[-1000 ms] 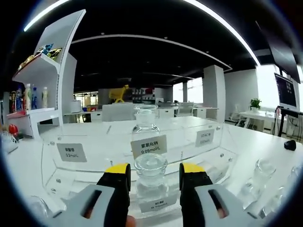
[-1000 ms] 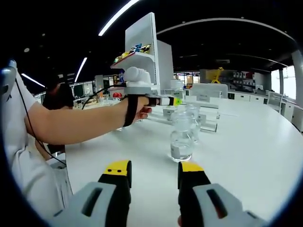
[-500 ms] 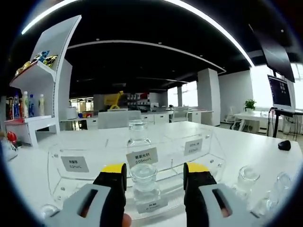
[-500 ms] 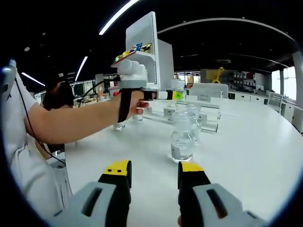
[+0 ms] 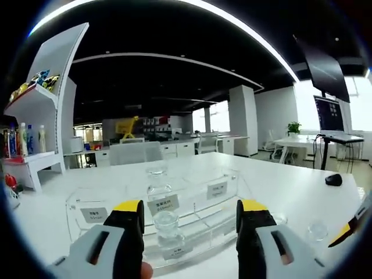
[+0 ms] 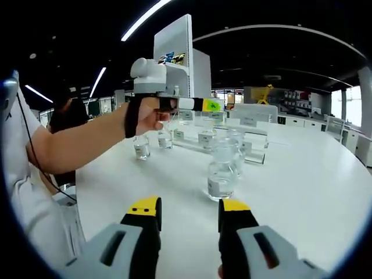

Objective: Identify the label on the chemical reagent bottle, grasp the chemical reagent bottle, and place it in the designated position on the reagent rack

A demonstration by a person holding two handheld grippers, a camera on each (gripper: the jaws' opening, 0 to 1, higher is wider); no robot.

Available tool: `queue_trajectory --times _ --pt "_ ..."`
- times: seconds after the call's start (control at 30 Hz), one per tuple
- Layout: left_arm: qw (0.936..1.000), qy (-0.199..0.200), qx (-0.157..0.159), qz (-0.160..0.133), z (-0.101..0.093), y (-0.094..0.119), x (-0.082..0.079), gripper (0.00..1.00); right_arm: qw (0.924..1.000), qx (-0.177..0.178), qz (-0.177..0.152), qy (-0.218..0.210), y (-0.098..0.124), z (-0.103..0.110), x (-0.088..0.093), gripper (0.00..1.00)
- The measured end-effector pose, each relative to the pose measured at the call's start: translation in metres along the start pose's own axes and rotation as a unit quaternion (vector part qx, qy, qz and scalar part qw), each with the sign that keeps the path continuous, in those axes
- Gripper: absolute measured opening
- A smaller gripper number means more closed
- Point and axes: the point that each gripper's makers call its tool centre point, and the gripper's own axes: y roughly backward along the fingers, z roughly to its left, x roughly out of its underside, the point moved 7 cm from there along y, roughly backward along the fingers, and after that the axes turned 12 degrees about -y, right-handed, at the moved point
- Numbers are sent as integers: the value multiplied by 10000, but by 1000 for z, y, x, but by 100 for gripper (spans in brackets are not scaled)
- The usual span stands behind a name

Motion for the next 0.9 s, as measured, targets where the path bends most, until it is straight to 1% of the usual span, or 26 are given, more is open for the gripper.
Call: queue_trajectory --times 0.1,0.23,0.43,0.53,0.6,0.7,0.77,0.9 --pt "9999 -37 129 106 1 3 -4 70 10000 -11 50 3 -2 0 3 37" --pt "9998 -127 122 55 5 13 -12 71 10000 -57 16 -15 -5 3 3 38" --pt "9995 -256 162 14 9 26 -18 76 9999 -98 52 25 -9 6 5 38" --pt "9984 -493 263 82 12 31 -17 75 9999 -125 59 16 -10 7 6 38" --pt "9983 -470 309 161 15 34 -16 75 9999 -122 81 22 -11 7 7 38" --pt "9980 -491 350 190 18 41 -15 77 9999 -131 76 32 -13 8 7 38" --pt "9978 -526 371 187 20 46 -15 78 9999 -128 53 20 -13 9 6 38" --pt "9982 -455 386 111 28 59 -19 79 9999 -95 37 77 -14 9 5 38"
